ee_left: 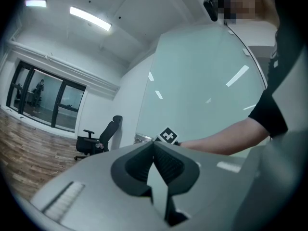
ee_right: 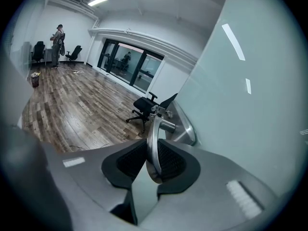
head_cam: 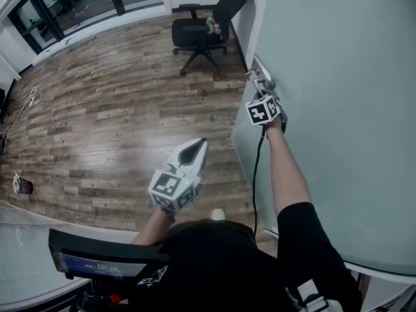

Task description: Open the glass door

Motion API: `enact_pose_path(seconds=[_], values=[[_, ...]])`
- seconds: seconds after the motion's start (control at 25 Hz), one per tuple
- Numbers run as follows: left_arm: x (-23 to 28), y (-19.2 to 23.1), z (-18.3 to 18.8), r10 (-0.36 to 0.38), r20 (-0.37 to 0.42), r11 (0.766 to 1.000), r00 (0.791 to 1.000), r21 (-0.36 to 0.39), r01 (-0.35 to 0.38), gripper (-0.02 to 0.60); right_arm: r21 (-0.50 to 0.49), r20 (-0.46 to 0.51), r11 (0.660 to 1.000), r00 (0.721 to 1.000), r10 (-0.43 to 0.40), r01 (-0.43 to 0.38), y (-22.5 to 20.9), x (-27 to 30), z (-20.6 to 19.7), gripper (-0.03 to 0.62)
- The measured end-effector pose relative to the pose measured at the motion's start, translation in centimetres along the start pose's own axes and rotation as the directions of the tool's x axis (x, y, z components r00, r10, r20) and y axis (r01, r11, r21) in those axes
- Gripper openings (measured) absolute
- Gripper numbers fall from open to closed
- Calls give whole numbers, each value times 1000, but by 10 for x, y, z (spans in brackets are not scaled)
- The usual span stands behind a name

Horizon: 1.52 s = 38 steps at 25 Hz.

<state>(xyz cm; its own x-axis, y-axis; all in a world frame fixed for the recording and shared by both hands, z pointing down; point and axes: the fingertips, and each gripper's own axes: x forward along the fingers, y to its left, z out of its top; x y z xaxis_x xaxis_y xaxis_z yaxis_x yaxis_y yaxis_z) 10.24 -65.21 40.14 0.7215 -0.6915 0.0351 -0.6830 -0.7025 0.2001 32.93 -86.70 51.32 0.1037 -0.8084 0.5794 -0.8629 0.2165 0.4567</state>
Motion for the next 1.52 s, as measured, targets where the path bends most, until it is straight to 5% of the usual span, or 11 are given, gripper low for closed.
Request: enact_pose_path(seconds=[0.44,0.64,1.04,1.24,1.52], values=[[-2,7,0,26,-6,1000,1000,-1,-26,2,12,171,1000,985,-28,26,4,-27,-1,133],[-11,6,-3,18,-1,1000,1000,-7,-18,2,142,294,986,955,41,-85,33,-89,-5,106],[-16,5,6,25,7,1000,1000,-1,-25,2,321,528,885,839,128,-337,84,-247,-14,3],[-21,5,5,16,19,1000,1000,-2,-16,2,373,536,850,835,129,-371,95,-287,-34,3],[-17,2,11,-17,49,1000,999,10,16,2,403,519,845,848,106,-352,97,-291,-43,2]])
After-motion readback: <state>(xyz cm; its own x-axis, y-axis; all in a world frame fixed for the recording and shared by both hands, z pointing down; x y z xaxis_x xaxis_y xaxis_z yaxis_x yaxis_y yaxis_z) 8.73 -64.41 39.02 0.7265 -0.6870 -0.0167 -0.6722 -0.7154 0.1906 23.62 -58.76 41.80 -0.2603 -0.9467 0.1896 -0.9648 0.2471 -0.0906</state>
